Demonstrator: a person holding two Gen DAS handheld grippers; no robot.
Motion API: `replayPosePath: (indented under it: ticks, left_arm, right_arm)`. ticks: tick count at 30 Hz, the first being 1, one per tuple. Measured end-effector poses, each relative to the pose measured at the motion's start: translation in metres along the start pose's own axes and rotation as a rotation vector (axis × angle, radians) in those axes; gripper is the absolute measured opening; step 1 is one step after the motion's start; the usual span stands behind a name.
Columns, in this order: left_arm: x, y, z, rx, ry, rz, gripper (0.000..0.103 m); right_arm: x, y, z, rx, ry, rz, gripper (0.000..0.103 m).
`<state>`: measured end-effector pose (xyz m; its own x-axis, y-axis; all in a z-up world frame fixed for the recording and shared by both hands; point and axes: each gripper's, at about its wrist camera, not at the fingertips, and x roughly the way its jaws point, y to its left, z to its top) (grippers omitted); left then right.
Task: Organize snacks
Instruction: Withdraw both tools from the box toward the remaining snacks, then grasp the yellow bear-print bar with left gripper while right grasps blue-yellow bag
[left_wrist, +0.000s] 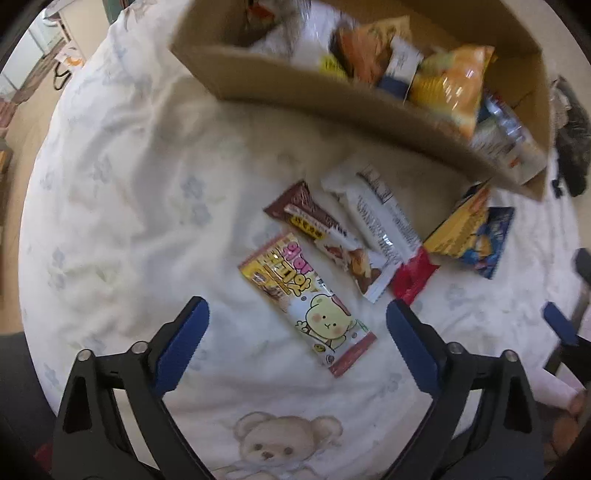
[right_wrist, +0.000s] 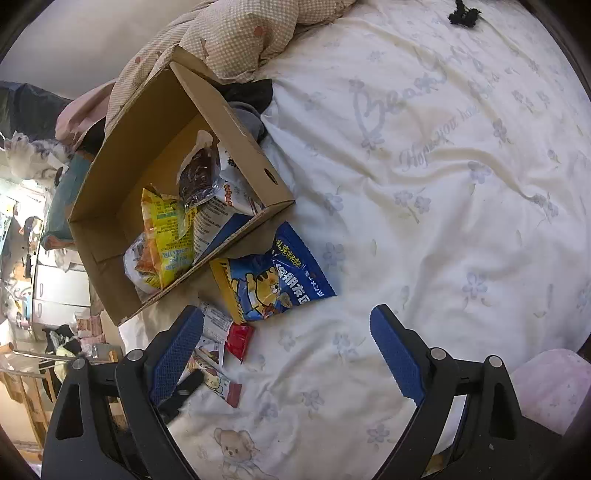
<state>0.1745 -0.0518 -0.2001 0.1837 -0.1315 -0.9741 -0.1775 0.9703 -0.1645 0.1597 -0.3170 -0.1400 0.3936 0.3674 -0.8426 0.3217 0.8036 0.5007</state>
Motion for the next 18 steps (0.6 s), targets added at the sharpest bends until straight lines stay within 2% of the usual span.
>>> replayPosePath:
  ticks: [2,3,6,9,11,13,16,18]
  left_arm:
    - [0.008,-0.004,-0.001,0.011,-0.002,0.033,0.08]
    - [0.011,-0.006,-0.002,0.024,-0.007,0.065,0.078]
    - [0.013,-0.008,-0.004,0.049,-0.009,0.081,0.071]
    - [0.011,-0.007,-0.005,0.07,-0.015,0.097,0.05]
    - [0.008,-0.003,-0.006,0.089,-0.006,0.104,0.03]
    - [0.004,0.003,-0.004,0.087,0.02,0.079,0.022]
    - [-0.006,0.015,-0.003,0.085,0.057,0.032,0.018]
    - [-0.025,0.021,-0.001,0.092,0.044,0.005,0.011]
  right_arm:
    - [0.0,0.002,0.0,-0.004,-0.003,0.001,0.094]
    - [0.0,0.003,0.0,-0.01,-0.004,-0.002,0.094]
    - [0.002,0.004,0.0,-0.022,0.0,-0.014,0.094]
    - [0.005,0.002,0.001,-0.011,0.01,-0.012,0.094]
    - [0.005,0.003,0.001,-0.01,0.01,-0.01,0.094]
    - [0.004,0.005,0.001,-0.021,0.009,-0.012,0.094]
    - [0.004,0.005,-0.001,-0.033,0.011,-0.021,0.094]
    - [0.005,0.003,-0.002,-0.033,0.02,-0.024,0.094]
